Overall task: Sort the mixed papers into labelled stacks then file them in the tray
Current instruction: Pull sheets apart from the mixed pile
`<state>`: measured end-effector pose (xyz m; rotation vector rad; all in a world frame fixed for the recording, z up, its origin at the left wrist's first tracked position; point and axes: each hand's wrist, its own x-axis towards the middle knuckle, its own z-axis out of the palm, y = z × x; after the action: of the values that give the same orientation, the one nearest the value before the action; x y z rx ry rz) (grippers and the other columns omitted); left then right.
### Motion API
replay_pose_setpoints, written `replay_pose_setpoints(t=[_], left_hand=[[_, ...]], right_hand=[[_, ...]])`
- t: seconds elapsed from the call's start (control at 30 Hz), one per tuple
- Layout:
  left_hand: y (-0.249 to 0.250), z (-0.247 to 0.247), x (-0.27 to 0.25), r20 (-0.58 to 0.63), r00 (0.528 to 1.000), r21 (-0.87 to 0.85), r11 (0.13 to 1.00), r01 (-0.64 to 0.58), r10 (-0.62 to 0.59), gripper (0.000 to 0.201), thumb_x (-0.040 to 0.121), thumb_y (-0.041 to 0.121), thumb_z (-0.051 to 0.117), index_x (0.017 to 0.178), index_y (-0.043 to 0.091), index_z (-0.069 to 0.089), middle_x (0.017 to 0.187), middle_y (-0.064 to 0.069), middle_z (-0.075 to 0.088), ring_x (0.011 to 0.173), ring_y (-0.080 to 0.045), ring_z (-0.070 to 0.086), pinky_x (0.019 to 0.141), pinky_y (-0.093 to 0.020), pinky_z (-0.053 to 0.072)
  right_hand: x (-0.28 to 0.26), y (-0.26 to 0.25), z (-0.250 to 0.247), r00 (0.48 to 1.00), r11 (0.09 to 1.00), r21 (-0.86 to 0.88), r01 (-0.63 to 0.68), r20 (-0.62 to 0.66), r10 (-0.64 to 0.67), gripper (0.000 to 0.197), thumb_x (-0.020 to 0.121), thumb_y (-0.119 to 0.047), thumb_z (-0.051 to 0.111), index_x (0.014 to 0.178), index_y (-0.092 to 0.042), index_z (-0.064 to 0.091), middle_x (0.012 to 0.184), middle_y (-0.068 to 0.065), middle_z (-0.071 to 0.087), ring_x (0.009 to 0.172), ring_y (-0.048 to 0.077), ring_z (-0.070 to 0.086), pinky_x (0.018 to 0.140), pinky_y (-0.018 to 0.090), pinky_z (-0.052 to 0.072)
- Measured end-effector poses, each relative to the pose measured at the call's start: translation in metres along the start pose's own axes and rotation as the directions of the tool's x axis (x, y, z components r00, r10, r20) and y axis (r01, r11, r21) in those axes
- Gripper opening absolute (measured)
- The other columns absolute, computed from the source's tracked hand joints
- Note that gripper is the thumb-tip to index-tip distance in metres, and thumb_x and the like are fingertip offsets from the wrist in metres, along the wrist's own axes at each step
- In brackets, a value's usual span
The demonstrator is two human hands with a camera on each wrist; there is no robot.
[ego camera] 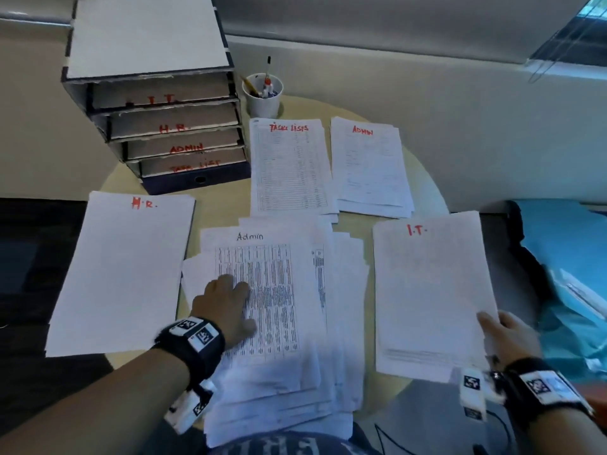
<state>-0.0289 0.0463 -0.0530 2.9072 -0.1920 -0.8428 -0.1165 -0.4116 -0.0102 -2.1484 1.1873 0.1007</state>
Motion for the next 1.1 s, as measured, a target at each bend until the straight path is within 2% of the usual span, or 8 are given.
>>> replay_pose_setpoints(t=[0.13,0.23,0.33,0.53,0.67,0.83,0.97,1.1], left_hand=[[-0.008,0.015,0.000,0.016,1.000,0.019,1.000,0.009,-0.010,0.082,0.078,0.060,0.063,0.147,0.032,0.030,0.159,-0.004,0.015,0.145,-0.027,0.021,0.106,-0.043,0.041],[-0.011,0.017,-0.001,-0.002,1.000,-0.007,1.000,0.016,-0.016,0.082,0.078,0.059,0.065,0.148,0.034,0.029,0.160,-0.004,0.012,0.147,-0.026,0.017,0.110,-0.043,0.039],[-0.014,0.019,-0.006,-0.001,0.998,-0.068,0.995,0.070,-0.070,0.079,0.076,0.057,0.068,0.144,0.036,0.035,0.159,-0.003,0.015,0.145,-0.025,0.020,0.110,-0.045,0.038],[-0.010,0.015,-0.005,-0.021,0.974,-0.211,0.953,0.217,-0.226,0.054,0.060,0.050,0.073,0.099,0.028,0.043,0.114,0.000,0.035,0.111,-0.028,0.041,0.084,-0.043,0.052],[-0.011,0.017,0.011,0.010,0.893,-0.342,0.838,0.426,-0.450,0.090,0.054,0.063,0.074,0.126,0.023,0.038,0.125,-0.007,0.039,0.118,-0.031,0.045,0.090,-0.047,0.053],[-0.015,0.015,0.022,0.113,0.855,-0.465,0.733,0.496,-0.506,0.114,0.063,0.052,0.086,0.148,0.023,0.016,0.144,-0.017,0.027,0.112,-0.035,0.055,0.079,-0.036,0.053],[-0.030,0.019,0.021,0.060,0.863,-0.564,0.696,0.445,-0.502,0.112,0.062,0.047,0.087,0.146,0.028,0.016,0.138,-0.010,0.048,0.111,-0.033,0.060,0.088,-0.044,0.054],[-0.040,0.016,0.015,0.008,0.865,-0.730,0.589,0.348,-0.502,0.053,0.078,0.033,0.076,0.118,0.025,0.041,0.114,-0.006,0.064,0.091,-0.029,0.065,0.083,-0.040,0.056]], right_hand=[[0.028,0.019,0.020,0.999,0.999,-0.024,-0.031,0.038,0.032,0.019,0.093,-0.023,0.061,0.099,-0.006,0.068,0.078,0.012,0.066,0.067,0.026,0.059,0.061,0.031,0.047],[0.038,0.017,0.032,0.996,0.995,-0.093,-0.031,0.084,0.039,0.017,0.094,-0.024,0.061,0.096,-0.007,0.065,0.080,0.014,0.064,0.064,0.021,0.056,0.055,0.024,0.038],[0.046,0.014,0.054,0.987,0.992,-0.120,-0.029,0.151,0.047,0.024,0.090,-0.033,0.063,0.099,-0.011,0.068,0.081,0.009,0.070,0.073,0.027,0.066,0.070,0.034,0.055],[0.055,0.005,0.072,0.995,0.965,-0.262,-0.009,0.093,0.034,0.016,0.090,-0.036,0.061,0.095,-0.021,0.063,0.092,0.013,0.070,0.088,0.034,0.066,0.086,0.038,0.053],[0.074,0.020,0.078,0.988,0.940,-0.341,-0.027,0.135,0.078,0.046,0.080,-0.042,0.064,0.108,-0.006,0.065,0.091,0.021,0.069,0.085,0.036,0.067,0.088,0.045,0.053],[0.024,-0.029,0.069,0.989,0.865,-0.489,0.110,-0.034,-0.145,0.067,0.084,-0.049,0.064,0.139,-0.020,0.041,0.142,0.019,0.044,0.131,0.038,0.042,0.106,0.056,0.036],[-0.023,-0.076,0.093,0.906,0.858,-0.291,0.422,0.108,-0.409,0.047,0.086,-0.032,0.071,0.128,-0.016,0.056,0.123,0.014,0.058,0.104,0.031,0.058,0.095,0.041,0.047],[-0.071,-0.103,0.144,0.754,0.797,-0.103,0.595,0.417,-0.508,0.038,0.085,-0.029,0.075,0.120,-0.022,0.062,0.097,-0.007,0.067,0.079,0.008,0.062,0.075,0.022,0.042]])
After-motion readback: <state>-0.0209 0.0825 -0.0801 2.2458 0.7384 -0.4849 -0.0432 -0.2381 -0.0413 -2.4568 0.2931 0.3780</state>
